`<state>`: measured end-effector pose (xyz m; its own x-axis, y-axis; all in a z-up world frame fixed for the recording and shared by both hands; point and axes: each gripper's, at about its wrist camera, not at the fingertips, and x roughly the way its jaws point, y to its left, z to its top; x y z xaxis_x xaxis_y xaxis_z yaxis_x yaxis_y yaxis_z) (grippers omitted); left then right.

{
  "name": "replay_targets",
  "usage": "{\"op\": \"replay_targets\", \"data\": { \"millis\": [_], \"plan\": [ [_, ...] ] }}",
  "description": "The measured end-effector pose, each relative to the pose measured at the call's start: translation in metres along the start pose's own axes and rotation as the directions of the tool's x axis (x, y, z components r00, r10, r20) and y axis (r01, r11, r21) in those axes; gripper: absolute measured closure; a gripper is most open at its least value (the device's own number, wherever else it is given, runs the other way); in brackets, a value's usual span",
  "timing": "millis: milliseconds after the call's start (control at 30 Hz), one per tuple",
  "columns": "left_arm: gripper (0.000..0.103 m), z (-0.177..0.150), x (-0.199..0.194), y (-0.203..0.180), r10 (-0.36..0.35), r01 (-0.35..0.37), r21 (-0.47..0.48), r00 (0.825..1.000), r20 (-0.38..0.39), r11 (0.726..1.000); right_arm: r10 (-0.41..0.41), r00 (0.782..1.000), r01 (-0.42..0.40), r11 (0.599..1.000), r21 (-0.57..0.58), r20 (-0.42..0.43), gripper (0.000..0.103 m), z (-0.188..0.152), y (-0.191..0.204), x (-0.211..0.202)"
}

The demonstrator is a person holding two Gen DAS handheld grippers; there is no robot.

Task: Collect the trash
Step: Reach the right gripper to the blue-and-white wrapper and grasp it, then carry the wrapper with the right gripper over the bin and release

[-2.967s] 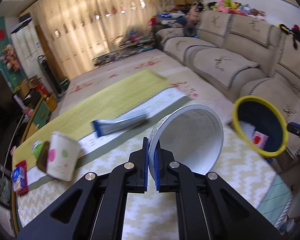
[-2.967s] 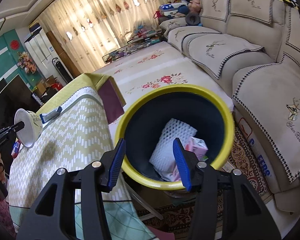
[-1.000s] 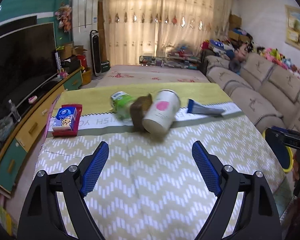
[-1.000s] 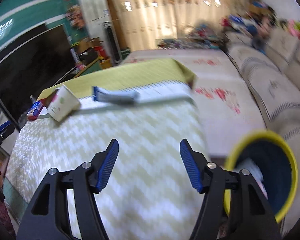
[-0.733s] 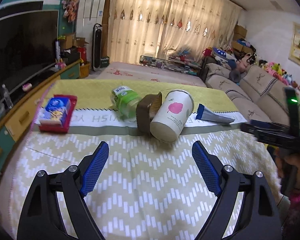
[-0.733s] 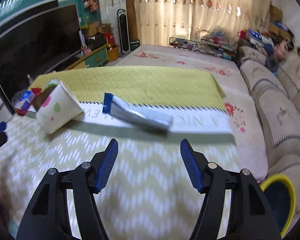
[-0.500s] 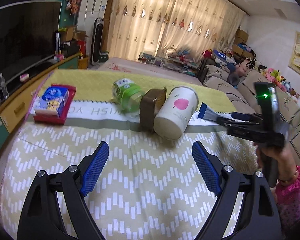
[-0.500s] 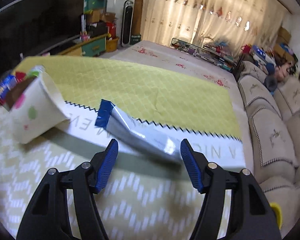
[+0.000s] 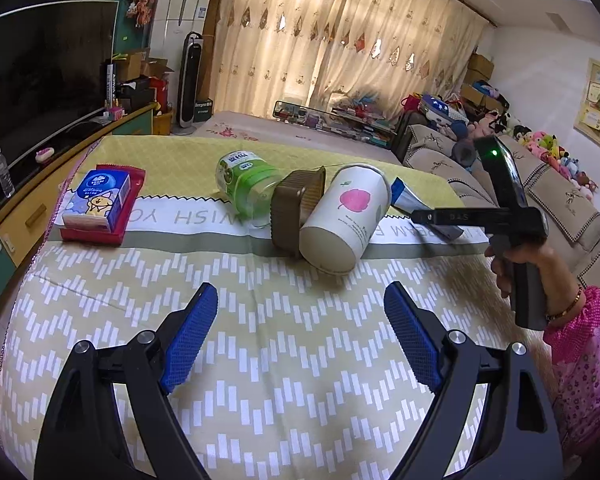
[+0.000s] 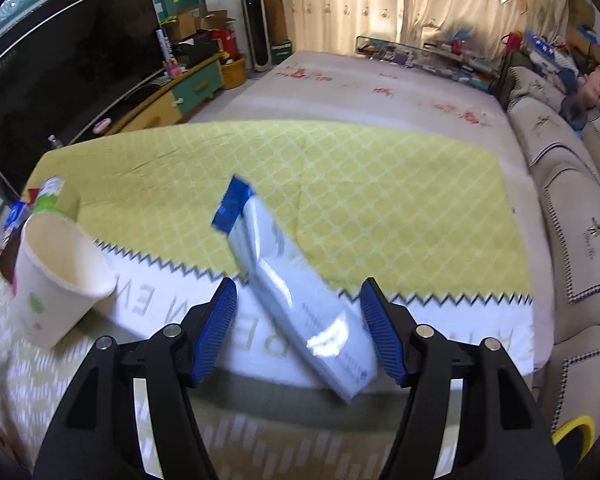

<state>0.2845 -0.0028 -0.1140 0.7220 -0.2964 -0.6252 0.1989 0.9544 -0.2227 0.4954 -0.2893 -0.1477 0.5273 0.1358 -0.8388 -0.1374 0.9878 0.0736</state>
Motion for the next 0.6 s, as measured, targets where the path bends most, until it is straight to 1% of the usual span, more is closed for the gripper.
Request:
{"op": "replay_targets", "data": {
  "millis": [67, 133, 200, 233, 300, 400, 500, 600],
  "plan": [
    [0.019, 0.000, -0.001, -0.002, -0.005, 0.005, 0.007, 1.000, -0.001, 1.000, -0.013, 1.000, 0.013, 0.999, -0.029, 0.009, 0.041, -0.008, 0.004, -0.003],
    [0.019, -0.001, 0.000, -0.005, -0.005, 0.006, 0.019, 1.000, -0.004, 1.000, -0.021, 1.000, 0.021, 0.999, -0.043, 0.012, 0.043, -0.014, 0.010, -0.009],
    [0.019, -0.002, 0.002, -0.007, -0.002, 0.002, 0.026, 1.000, -0.007, 1.000, -0.004, 1.000, 0.005, 0.999, -0.049, 0.014, 0.054, -0.025, 0.014, -0.018],
    [0.019, -0.002, 0.003, -0.007, -0.002, 0.002, 0.026, 1.000, -0.010, 1.000, 0.003, 1.000, -0.003, 0.998, -0.056, 0.013, 0.057, -0.030, 0.017, -0.021],
    [0.019, -0.002, 0.004, -0.008, -0.003, 0.003, 0.025, 1.000, -0.012, 1.000, 0.012, 1.000, -0.011, 0.997, -0.074, 0.012, 0.072, -0.039, 0.025, -0.027],
    [0.019, -0.004, 0.006, -0.009, 0.002, -0.002, 0.027, 1.000, -0.018, 1.000, 0.021, 1.000, -0.020, 0.997, -0.075, 0.012, 0.083, -0.051, 0.032, -0.035],
    [0.019, -0.005, 0.006, -0.011, 0.001, -0.001, 0.029, 1.000, -0.021, 1.000, 0.069, 0.998, -0.069, 0.997, -0.032, 0.011, 0.086, -0.060, 0.034, -0.044],
    [0.019, -0.006, 0.008, -0.012, -0.001, 0.002, 0.032, 1.000, -0.020, 0.999, 0.111, 0.994, -0.111, 0.994, -0.010, 0.022, 0.087, -0.076, 0.035, -0.062]
  ]
}}
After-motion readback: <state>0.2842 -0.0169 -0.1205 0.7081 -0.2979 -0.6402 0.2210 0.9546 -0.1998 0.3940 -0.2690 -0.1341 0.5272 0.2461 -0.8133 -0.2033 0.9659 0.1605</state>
